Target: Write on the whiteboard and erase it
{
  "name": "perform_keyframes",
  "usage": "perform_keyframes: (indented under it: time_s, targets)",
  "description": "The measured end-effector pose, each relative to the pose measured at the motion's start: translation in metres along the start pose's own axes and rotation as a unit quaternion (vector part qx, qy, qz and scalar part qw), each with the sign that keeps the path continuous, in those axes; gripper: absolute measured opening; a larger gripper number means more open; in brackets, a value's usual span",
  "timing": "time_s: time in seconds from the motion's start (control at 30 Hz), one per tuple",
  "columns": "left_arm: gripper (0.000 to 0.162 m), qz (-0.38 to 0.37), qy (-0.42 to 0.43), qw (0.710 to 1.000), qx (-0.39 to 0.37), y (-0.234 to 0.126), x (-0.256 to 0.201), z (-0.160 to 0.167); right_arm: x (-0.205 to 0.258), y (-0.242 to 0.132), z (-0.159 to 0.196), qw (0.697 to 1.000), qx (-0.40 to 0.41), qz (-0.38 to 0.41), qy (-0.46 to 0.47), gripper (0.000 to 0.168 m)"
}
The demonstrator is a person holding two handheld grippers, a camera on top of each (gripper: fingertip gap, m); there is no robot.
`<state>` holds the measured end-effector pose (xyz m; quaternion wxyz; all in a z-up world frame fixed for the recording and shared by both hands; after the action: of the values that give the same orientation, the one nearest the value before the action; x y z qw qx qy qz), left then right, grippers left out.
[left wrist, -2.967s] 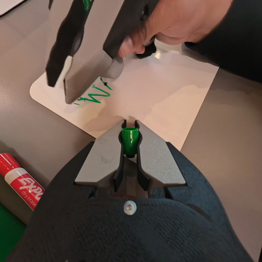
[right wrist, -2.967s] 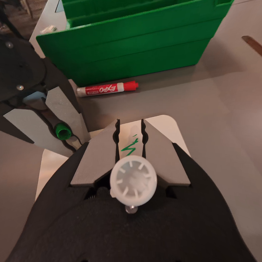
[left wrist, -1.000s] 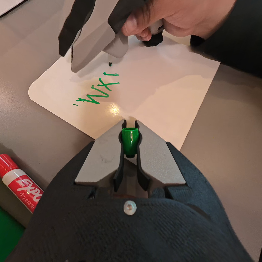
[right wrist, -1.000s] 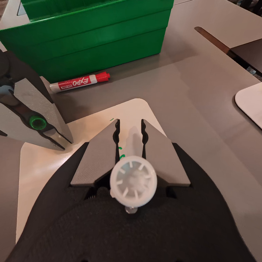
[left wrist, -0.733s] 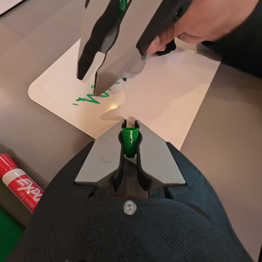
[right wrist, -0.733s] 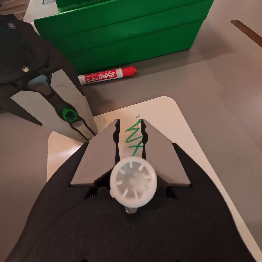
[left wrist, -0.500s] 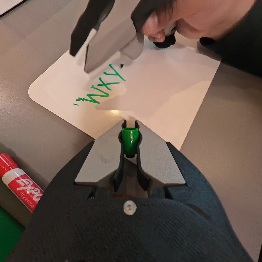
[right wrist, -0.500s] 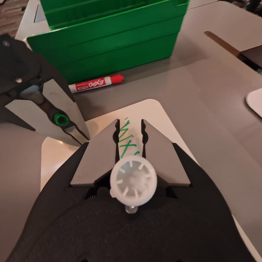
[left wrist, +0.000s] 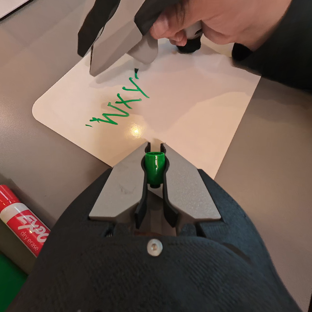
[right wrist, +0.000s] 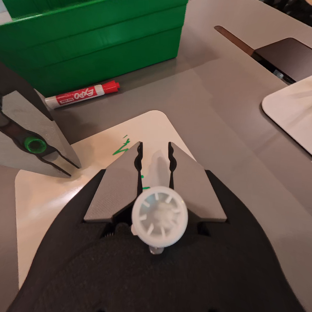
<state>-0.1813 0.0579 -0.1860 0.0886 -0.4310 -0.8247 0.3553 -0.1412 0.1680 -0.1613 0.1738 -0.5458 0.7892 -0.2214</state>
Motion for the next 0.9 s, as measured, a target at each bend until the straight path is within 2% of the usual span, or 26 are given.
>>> perform_keyframes:
  time_s: [0.13, 0.23, 0.37, 0.53, 0.63, 0.9]
  targets:
    - [0.01, -0.001, 0.001, 1.0, 0.0, 0.0, 0.0, 0.0, -0.002, -0.008, 0.005, 1.0, -0.004, -0.018, 0.022, 0.028]
    - [0.01, 0.0, 0.0, 1.0, 0.0, 0.0, 0.0, 0.0, 0.02, -0.006, 0.004, 0.997, -0.003, -0.069, 0.018, 0.028]
    - [0.01, 0.001, -0.001, 1.0, -0.001, 0.0, 0.0, 0.0, 0.03, -0.003, 0.004, 0.998, 0.021, -0.059, -0.021, 0.028]
    - [0.01, 0.002, -0.002, 1.0, -0.002, 0.0, 0.0, 0.0, 0.009, -0.016, 0.014, 0.999, 0.025, -0.044, 0.018, 0.028]
    - [0.01, 0.001, 0.0, 1.0, -0.001, 0.0, 0.0, 0.0, 0.007, -0.022, 0.015, 0.998, -0.004, -0.055, 0.041, 0.028]
    - [0.01, -0.003, 0.003, 1.0, -0.001, 0.0, 0.0, 0.0, -0.006, -0.033, 0.007, 0.997, -0.046, -0.018, 0.056, 0.028]
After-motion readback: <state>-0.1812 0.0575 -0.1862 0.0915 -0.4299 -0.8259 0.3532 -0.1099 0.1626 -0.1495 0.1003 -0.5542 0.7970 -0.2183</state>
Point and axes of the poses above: each gripper's, where its closed fingertips meet, y out along the fingers, z out of its underside, x = y × z across the jaws, the point moved 2 cm from there along -y, back along the fingers, and after that the axes turned 6 degrees about -y, right-handed, at the moved point
